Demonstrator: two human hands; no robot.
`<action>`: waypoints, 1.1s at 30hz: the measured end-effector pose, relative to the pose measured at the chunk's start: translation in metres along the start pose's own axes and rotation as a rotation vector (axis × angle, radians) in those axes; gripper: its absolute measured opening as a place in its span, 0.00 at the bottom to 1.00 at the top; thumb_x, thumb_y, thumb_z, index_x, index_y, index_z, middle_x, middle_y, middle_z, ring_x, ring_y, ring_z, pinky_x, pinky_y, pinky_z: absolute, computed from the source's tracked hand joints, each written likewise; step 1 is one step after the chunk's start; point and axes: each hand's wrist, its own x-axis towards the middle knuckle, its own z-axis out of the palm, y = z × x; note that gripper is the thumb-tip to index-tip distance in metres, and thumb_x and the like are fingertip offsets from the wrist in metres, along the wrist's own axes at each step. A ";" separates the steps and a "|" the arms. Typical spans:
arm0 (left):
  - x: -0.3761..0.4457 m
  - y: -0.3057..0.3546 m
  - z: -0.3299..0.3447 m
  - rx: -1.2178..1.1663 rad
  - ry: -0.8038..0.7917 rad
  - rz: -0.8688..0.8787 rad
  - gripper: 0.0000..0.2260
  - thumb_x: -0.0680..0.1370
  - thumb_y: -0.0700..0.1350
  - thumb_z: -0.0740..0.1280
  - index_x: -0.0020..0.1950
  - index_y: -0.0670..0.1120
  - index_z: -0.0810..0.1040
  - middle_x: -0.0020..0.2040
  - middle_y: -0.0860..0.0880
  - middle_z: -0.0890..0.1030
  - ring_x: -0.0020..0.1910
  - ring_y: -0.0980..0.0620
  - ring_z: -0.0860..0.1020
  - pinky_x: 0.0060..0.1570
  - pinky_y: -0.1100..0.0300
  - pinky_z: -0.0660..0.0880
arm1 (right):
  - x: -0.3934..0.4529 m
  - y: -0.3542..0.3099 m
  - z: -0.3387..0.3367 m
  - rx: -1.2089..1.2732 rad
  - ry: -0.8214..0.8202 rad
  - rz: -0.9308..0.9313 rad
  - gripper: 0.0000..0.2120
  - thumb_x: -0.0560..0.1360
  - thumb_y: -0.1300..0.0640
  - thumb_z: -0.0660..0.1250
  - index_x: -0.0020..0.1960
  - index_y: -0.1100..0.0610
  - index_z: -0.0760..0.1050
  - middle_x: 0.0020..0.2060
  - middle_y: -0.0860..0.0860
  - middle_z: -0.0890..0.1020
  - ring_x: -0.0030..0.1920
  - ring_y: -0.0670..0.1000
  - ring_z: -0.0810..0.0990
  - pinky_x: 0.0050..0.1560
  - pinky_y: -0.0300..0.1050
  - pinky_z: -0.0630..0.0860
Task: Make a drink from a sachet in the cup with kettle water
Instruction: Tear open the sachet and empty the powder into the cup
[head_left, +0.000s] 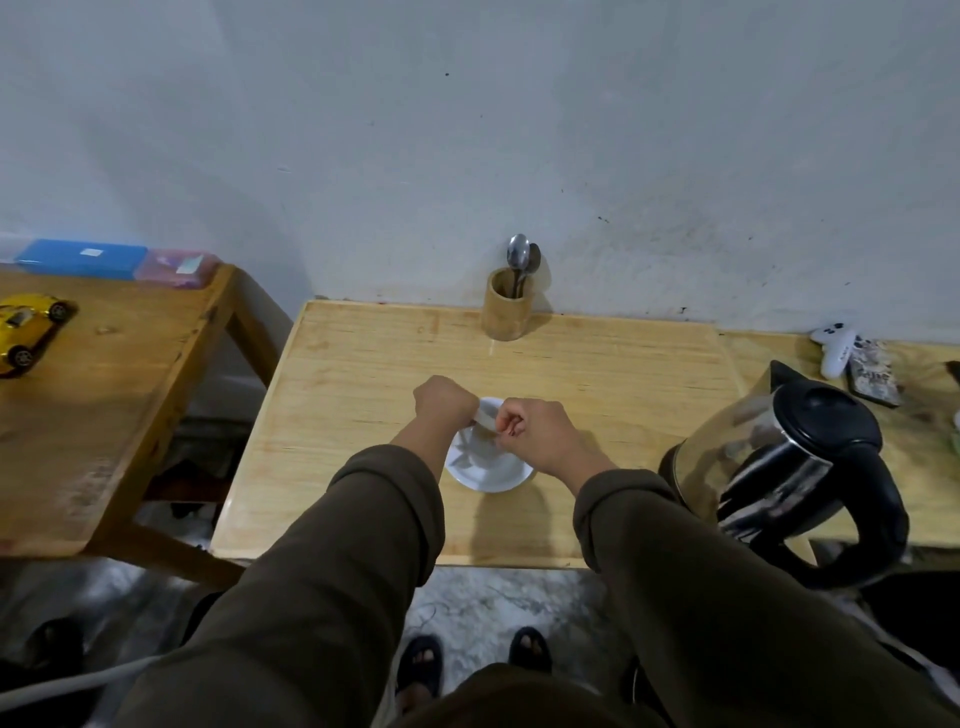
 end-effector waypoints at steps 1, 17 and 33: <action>0.001 0.000 0.000 -0.013 -0.001 -0.003 0.17 0.77 0.44 0.60 0.27 0.45 0.64 0.24 0.51 0.69 0.26 0.54 0.66 0.27 0.65 0.61 | 0.001 0.001 0.000 0.003 0.024 0.009 0.10 0.69 0.68 0.67 0.36 0.55 0.75 0.35 0.50 0.78 0.38 0.48 0.75 0.38 0.34 0.70; -0.001 -0.007 0.000 -0.224 -0.025 0.028 0.28 0.81 0.57 0.51 0.38 0.38 0.79 0.35 0.45 0.85 0.41 0.47 0.80 0.50 0.59 0.72 | 0.012 0.000 0.004 0.057 0.171 0.108 0.15 0.71 0.64 0.69 0.30 0.53 0.70 0.33 0.51 0.77 0.36 0.49 0.74 0.34 0.34 0.68; -0.003 -0.015 0.002 -0.542 -0.086 0.158 0.13 0.79 0.46 0.64 0.53 0.38 0.83 0.40 0.46 0.82 0.36 0.56 0.80 0.44 0.68 0.77 | 0.013 0.001 -0.003 -0.065 0.135 0.106 0.11 0.72 0.67 0.60 0.43 0.62 0.82 0.45 0.59 0.84 0.41 0.52 0.73 0.33 0.37 0.64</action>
